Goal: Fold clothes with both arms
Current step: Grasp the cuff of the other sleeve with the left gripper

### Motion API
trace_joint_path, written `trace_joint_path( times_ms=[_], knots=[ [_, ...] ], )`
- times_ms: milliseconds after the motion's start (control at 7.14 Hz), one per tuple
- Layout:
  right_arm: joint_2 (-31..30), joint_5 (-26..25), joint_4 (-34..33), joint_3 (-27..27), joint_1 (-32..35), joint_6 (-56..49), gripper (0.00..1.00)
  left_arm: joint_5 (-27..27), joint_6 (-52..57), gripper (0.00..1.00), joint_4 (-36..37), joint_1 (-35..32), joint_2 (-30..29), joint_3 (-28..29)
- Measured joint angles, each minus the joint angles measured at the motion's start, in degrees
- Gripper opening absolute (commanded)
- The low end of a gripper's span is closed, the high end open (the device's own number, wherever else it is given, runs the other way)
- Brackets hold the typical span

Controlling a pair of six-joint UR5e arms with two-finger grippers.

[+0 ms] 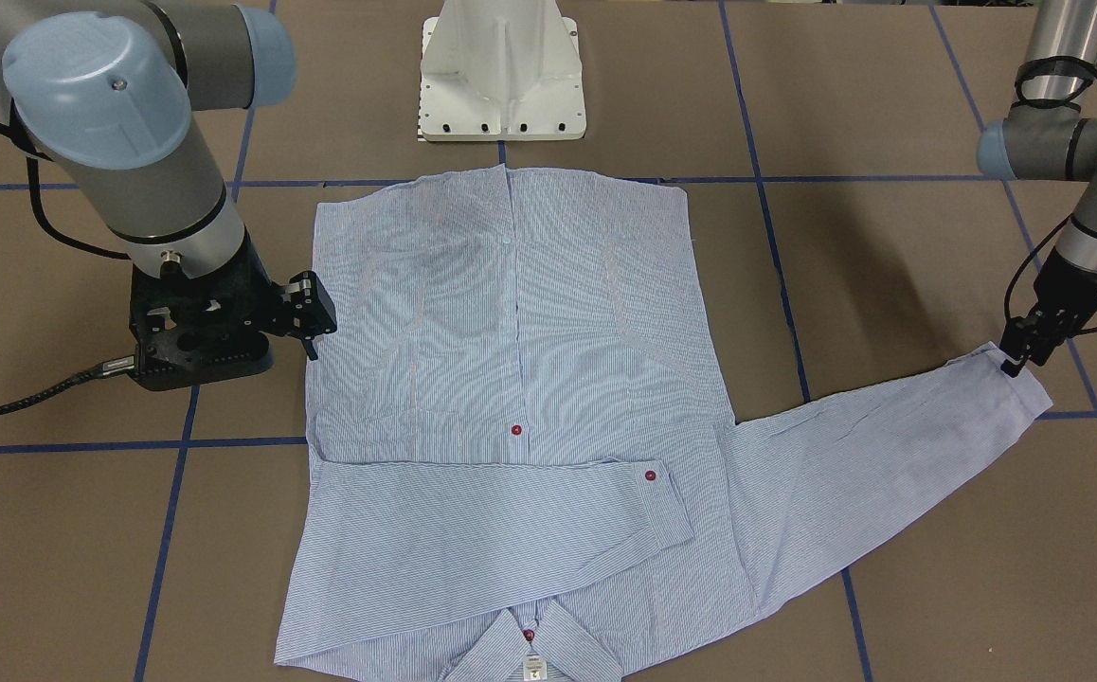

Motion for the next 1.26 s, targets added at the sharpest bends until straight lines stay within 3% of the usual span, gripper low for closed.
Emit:
trace_joint_path(
  times_ms=[140, 420, 840, 1261],
  knots=[
    [-0.1, 0.0, 0.0, 0.0, 0.0, 0.0, 1.00, 0.0, -0.1, 0.45, 0.0, 0.3, 0.0, 0.0],
    [-0.3, 0.0, 0.0, 0.0, 0.0, -0.1, 1.00, 0.0, -0.2, 0.01, -0.1, 0.6, 0.0, -0.1],
    [-0.3, 0.0, 0.0, 0.0, 0.0, -0.2, 1.00, -0.4, 0.3, 0.00, 0.0, 0.7, 0.1, -2.0],
    [-1.7, 0.3, -0.1, 1.0, 0.2, -0.3, 1.00, -3.9, 0.4, 0.00, 2.0, -1.7, 0.2, -9.5]
  ],
)
